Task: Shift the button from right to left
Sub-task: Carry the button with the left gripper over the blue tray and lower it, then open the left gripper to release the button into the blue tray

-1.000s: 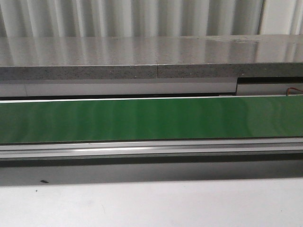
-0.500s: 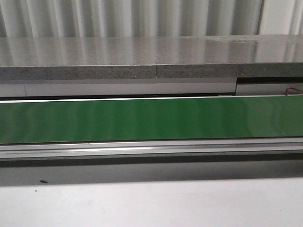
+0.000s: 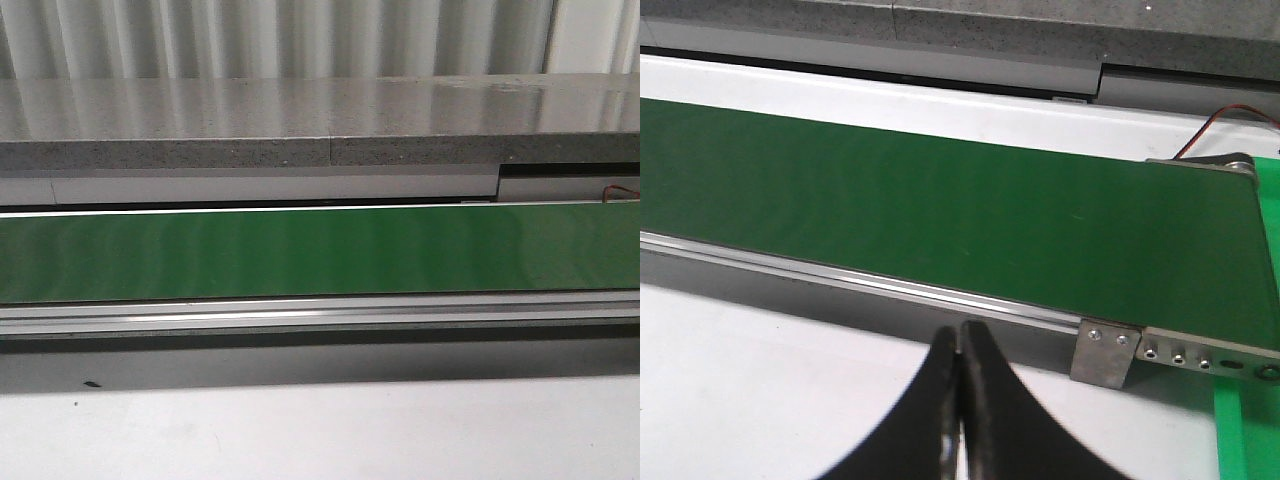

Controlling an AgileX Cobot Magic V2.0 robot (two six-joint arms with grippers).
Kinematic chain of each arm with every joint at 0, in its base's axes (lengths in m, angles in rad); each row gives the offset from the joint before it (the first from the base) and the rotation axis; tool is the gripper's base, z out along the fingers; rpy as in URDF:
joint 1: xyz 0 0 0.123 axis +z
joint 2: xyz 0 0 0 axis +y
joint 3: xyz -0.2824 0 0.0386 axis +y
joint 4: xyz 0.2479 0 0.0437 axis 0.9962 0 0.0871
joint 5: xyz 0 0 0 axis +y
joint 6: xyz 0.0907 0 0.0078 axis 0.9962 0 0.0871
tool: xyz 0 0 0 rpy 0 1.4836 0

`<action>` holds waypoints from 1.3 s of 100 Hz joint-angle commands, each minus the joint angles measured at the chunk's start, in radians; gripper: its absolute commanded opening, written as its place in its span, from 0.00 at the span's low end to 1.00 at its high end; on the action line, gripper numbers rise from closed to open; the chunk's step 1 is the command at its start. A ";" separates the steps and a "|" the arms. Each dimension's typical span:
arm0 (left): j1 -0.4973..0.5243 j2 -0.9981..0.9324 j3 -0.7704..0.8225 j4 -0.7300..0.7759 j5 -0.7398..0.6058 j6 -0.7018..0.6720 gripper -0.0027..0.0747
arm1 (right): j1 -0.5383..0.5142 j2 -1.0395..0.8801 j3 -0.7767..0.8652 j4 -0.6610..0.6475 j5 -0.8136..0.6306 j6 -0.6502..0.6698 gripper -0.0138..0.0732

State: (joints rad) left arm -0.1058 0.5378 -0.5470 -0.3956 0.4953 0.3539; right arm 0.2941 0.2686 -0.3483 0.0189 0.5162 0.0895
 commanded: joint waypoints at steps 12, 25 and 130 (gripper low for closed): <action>-0.004 -0.067 0.032 -0.024 -0.068 -0.006 0.01 | 0.002 0.009 -0.023 -0.012 -0.080 -0.007 0.08; -0.003 -0.079 0.078 -0.024 -0.112 -0.006 0.01 | 0.002 0.009 -0.023 -0.012 -0.079 -0.007 0.08; 0.128 -0.575 0.590 0.430 -0.387 -0.348 0.01 | 0.001 0.009 -0.023 -0.012 -0.079 -0.007 0.08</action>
State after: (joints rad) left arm 0.0186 -0.0030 0.0033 0.0336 0.1341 0.0118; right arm 0.2941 0.2686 -0.3483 0.0189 0.5144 0.0895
